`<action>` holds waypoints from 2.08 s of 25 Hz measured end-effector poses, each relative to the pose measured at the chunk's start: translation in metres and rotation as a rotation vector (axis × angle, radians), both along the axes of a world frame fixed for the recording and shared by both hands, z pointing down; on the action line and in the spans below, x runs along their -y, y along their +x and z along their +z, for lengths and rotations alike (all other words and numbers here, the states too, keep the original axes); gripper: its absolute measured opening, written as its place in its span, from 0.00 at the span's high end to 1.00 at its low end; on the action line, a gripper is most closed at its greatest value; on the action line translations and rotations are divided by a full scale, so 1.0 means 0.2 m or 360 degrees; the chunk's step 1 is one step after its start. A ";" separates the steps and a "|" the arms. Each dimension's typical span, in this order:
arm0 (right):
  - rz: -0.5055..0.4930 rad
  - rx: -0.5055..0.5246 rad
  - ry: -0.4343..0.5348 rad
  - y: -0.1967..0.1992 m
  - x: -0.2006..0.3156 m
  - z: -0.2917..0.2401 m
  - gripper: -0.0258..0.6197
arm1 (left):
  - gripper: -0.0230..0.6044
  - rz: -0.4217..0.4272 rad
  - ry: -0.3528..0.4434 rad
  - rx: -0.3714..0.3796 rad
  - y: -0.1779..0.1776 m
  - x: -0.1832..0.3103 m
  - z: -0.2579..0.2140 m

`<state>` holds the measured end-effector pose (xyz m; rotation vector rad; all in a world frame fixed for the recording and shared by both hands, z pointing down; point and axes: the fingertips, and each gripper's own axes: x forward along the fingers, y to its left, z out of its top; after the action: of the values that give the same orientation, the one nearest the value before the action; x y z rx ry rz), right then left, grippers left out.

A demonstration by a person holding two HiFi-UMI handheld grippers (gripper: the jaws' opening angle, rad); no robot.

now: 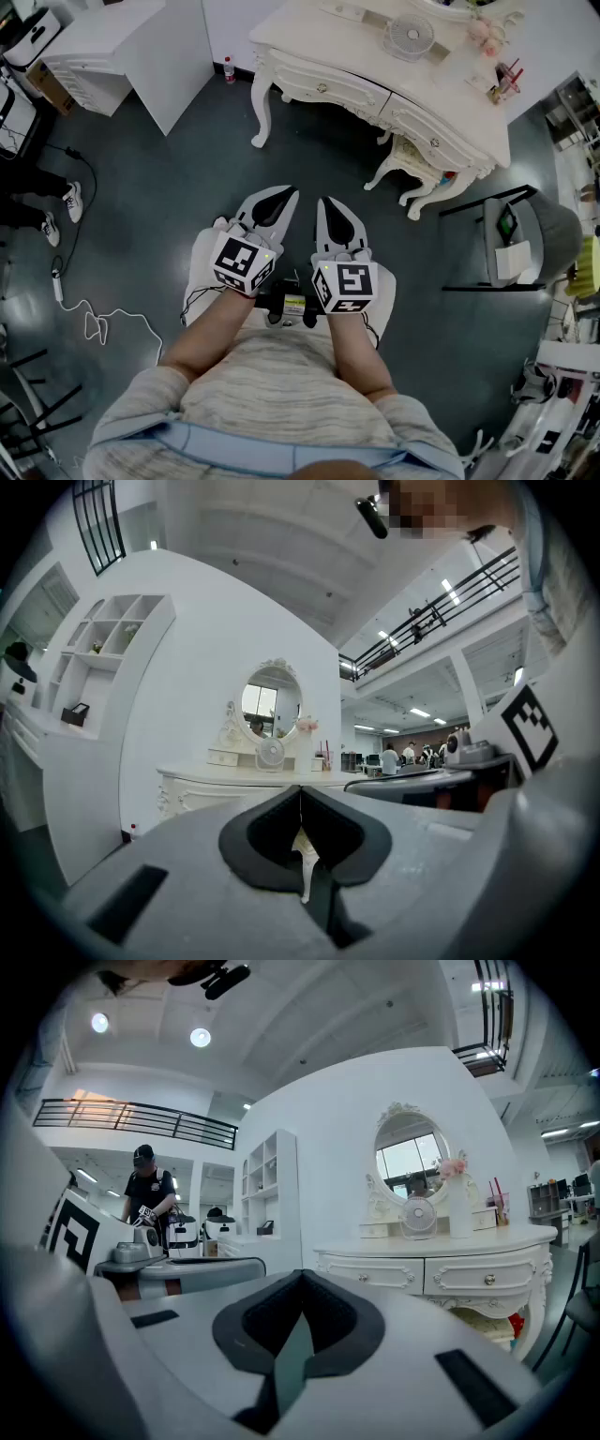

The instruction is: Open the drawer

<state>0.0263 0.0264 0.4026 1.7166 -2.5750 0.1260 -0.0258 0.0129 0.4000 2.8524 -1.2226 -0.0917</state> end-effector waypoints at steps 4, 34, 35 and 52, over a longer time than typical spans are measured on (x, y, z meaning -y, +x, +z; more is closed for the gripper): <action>-0.0001 -0.0002 -0.0004 0.01 0.00 0.00 0.95 | 0.94 0.0001 -0.0003 0.0006 0.01 0.00 0.01; 0.0089 0.0052 0.0044 0.08 0.22 -0.02 0.94 | 0.94 0.0003 -0.0018 0.0026 0.03 0.20 0.02; 0.0096 0.0055 0.0044 0.09 0.23 -0.02 0.95 | 0.94 0.0005 -0.0017 0.0029 0.04 0.22 0.02; 0.0137 0.0025 0.0005 0.13 0.59 0.00 0.94 | 0.94 0.0017 -0.0043 0.0058 0.07 0.57 0.04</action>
<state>0.0526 -0.0923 0.4022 1.8357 -2.5135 0.1395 -0.0117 -0.1020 0.4084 2.8496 -1.2051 -0.0230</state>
